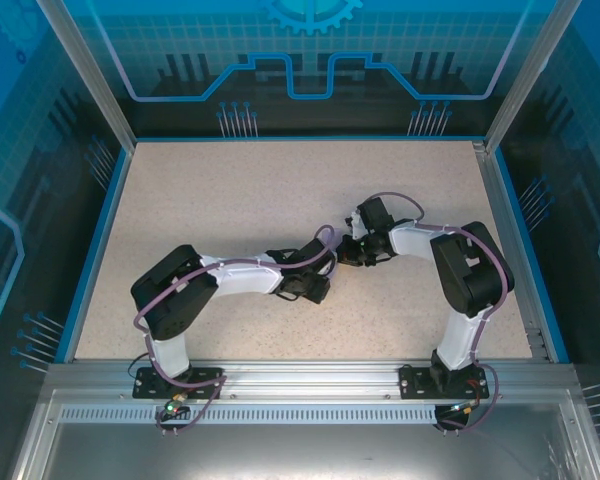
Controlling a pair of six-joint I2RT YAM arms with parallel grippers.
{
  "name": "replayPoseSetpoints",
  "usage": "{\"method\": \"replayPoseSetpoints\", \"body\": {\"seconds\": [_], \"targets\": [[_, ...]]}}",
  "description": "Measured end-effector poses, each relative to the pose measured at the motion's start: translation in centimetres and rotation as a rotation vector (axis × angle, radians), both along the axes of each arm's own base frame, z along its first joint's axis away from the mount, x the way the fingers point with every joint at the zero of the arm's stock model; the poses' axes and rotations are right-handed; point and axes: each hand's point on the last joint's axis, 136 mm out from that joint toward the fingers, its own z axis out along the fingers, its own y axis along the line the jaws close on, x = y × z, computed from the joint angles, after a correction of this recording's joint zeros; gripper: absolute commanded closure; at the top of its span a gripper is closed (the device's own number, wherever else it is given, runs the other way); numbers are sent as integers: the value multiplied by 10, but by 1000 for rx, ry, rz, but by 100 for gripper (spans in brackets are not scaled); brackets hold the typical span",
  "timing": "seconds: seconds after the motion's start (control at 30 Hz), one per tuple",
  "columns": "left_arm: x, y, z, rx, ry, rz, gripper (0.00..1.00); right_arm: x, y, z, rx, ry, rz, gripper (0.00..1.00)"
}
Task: Fold a paper plane with a square sheet of paper (pick it up from the middle)
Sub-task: Fold the wing for the fifth time at the center of the table.
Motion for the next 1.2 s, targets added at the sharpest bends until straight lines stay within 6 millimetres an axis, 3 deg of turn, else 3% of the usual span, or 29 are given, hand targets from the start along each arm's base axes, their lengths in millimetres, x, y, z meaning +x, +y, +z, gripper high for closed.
{"method": "replayPoseSetpoints", "body": {"seconds": [0.27, 0.47, 0.97, 1.2], "targets": [[-5, -4, 3, -18, 16, -22, 66, 0, 0, 0, -5, -2, 1, 98], [-4, -1, 10, 1, 38, -13, 65, 0, 0, -1, -4, -2, 1, 98], [26, -10, 33, -175, 54, 73, 86, 0, 1, -1, 0, -1, 3, 98], [23, -16, 23, -189, 86, 58, 87, 3, 5, -1, 20, -14, 9, 98]]}}
